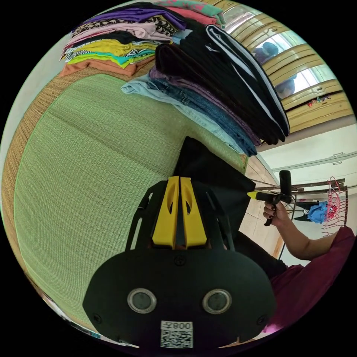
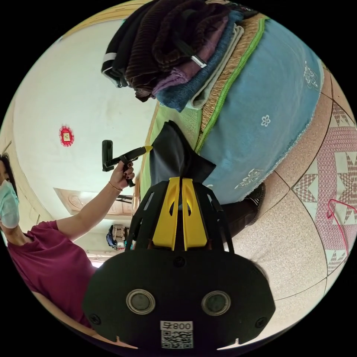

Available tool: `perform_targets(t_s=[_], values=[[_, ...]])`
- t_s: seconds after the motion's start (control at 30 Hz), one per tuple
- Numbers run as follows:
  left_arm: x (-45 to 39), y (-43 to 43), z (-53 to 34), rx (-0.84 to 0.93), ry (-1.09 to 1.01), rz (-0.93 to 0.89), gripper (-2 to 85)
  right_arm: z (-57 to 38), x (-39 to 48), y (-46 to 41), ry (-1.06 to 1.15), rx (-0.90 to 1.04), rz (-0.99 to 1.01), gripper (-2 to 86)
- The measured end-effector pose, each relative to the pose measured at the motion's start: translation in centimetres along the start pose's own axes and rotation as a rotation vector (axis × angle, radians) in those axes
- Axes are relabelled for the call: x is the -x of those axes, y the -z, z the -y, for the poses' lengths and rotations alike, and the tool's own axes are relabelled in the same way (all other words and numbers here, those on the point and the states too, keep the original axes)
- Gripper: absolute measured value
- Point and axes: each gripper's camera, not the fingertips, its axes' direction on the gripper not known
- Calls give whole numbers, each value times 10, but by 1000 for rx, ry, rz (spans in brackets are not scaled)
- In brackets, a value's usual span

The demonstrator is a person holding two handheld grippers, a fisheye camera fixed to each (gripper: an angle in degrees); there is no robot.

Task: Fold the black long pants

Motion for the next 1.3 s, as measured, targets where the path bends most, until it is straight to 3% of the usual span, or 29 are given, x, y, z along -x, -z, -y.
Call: perform_targets(t_s=[0.5,0.8,1.0,1.2,1.3], values=[[2,-30,13,45,15,-38,64,1,25,21,-46,-27,14,11],[-7,-39,-18,67,-76,69,19,13,57,35,-74,-51,27,32],[8,-22,-46,12,-66,67,12,40,109,34,-36,-77,101,5],[40,-26,-83,26,-20,120,13,72,168,54,-22,-113,39,0],[58,-14,-119,-56,34,137,14,85,213,59,7,-118,-36,0]])
